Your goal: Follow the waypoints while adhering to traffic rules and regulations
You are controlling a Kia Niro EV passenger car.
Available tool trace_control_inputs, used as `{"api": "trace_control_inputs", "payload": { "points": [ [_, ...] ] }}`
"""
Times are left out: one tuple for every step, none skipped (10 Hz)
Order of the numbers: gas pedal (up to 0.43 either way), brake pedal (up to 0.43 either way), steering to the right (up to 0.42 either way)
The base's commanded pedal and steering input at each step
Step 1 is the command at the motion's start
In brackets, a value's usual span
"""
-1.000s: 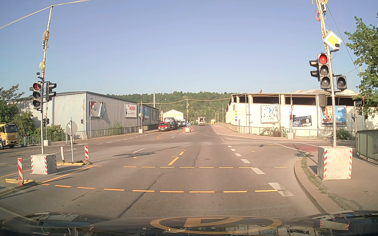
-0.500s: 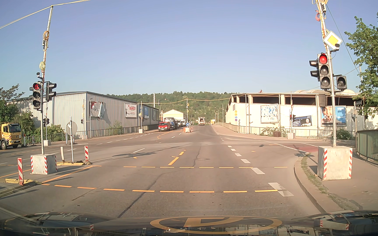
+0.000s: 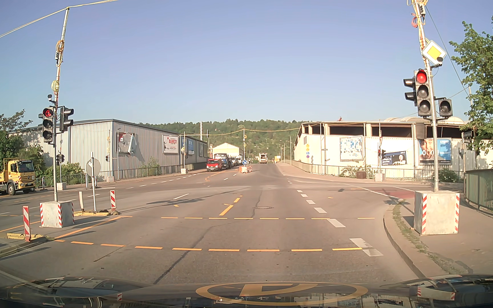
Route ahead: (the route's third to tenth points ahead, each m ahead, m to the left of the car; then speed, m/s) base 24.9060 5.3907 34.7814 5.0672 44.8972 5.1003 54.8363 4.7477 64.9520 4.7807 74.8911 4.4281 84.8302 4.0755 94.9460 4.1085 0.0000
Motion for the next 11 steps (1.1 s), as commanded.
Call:
{"api": "trace_control_inputs", "payload": {
  "points": [
    [0.0,0.317,-0.003],
    [0.0,0.323,-0.003],
    [0.0,0.317,-0.003],
    [0.0,0.323,-0.003],
    [0.0,0.317,-0.003],
    [0.0,0.317,-0.003],
    [0.0,0.317,-0.003],
    [0.0,0.317,-0.003],
    [0.0,0.317,-0.003],
    [0.0,0.317,-0.003],
    [0.0,0.317,-0.003]
  ]
}}
